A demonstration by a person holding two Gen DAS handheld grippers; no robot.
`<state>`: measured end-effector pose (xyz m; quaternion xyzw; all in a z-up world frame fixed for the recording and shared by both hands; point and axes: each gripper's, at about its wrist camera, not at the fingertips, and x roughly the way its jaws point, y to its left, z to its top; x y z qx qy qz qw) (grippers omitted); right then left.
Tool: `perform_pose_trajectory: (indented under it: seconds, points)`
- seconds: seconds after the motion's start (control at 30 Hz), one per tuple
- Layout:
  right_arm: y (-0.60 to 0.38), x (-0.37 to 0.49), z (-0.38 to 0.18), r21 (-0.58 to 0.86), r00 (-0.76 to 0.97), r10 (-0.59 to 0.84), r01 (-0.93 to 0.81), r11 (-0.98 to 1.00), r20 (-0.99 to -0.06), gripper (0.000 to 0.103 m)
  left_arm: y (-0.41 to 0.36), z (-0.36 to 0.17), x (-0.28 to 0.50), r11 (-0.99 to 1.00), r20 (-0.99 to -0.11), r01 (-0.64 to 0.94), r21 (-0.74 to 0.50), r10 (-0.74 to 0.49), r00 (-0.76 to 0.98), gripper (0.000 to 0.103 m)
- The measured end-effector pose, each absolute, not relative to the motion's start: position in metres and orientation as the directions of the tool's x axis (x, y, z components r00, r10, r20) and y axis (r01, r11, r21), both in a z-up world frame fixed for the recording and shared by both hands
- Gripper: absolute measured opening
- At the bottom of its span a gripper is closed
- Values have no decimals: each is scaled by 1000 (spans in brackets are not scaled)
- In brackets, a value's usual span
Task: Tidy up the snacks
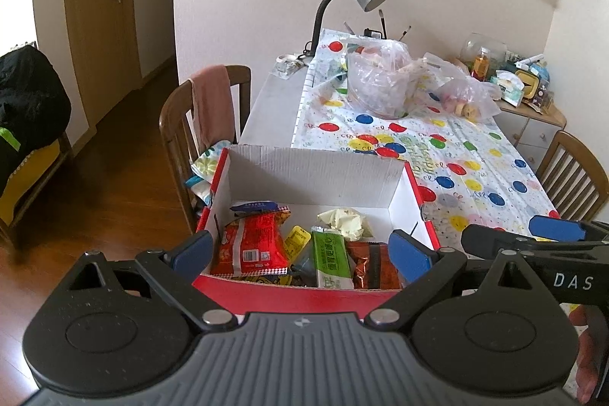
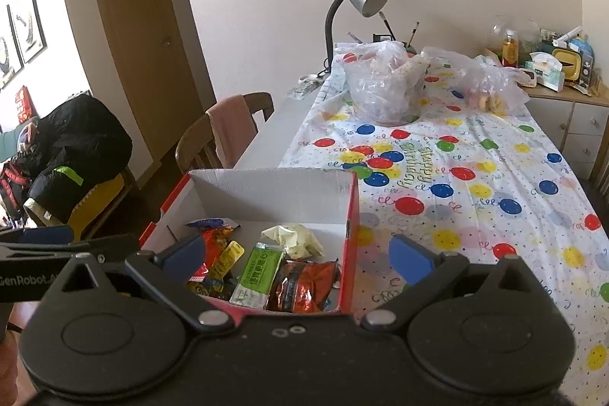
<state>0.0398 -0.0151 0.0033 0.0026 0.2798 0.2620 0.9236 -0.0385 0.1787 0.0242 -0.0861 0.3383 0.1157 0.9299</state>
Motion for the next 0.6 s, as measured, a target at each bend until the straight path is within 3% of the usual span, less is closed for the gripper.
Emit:
perform_pose_trajectory:
  seconds: [0.6]
  points:
    - [-22, 46, -3, 169, 692, 464, -452, 876, -553, 103, 177, 17, -32, 957, -680, -273, -94, 138, 720, 99]
